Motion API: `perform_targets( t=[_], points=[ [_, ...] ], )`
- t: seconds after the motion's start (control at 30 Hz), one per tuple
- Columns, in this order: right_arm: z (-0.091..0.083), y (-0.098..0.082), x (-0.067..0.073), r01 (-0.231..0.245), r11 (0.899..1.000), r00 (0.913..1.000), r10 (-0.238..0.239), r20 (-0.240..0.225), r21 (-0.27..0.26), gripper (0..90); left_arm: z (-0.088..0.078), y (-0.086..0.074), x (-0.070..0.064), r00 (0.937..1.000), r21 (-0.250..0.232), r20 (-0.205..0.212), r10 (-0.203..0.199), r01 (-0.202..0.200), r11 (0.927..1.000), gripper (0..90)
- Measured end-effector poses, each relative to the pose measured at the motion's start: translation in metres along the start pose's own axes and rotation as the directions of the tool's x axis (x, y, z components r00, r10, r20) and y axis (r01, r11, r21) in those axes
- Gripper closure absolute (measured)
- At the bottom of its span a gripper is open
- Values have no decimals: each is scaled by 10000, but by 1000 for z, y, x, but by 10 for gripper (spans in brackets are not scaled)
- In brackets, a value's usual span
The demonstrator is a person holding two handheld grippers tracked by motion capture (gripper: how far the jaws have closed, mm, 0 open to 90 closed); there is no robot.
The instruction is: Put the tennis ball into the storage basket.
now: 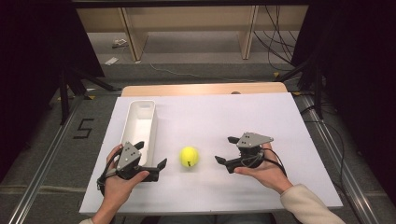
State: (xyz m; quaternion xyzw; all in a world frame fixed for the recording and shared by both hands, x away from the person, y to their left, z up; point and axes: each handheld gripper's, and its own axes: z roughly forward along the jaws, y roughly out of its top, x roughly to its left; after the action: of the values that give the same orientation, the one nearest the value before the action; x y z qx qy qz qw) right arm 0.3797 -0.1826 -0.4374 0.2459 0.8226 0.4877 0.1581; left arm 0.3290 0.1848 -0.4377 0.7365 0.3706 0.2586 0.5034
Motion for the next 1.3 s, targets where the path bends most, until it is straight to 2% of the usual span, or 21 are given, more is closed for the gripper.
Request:
perform_targets(
  t=[1.3],
  points=[
    [72, 14, 27, 475, 9940, 9959, -395, -812, 982, 131, -2, 1, 0, 10000, -84, -54, -19, 18, 10000, 0]
  ],
)
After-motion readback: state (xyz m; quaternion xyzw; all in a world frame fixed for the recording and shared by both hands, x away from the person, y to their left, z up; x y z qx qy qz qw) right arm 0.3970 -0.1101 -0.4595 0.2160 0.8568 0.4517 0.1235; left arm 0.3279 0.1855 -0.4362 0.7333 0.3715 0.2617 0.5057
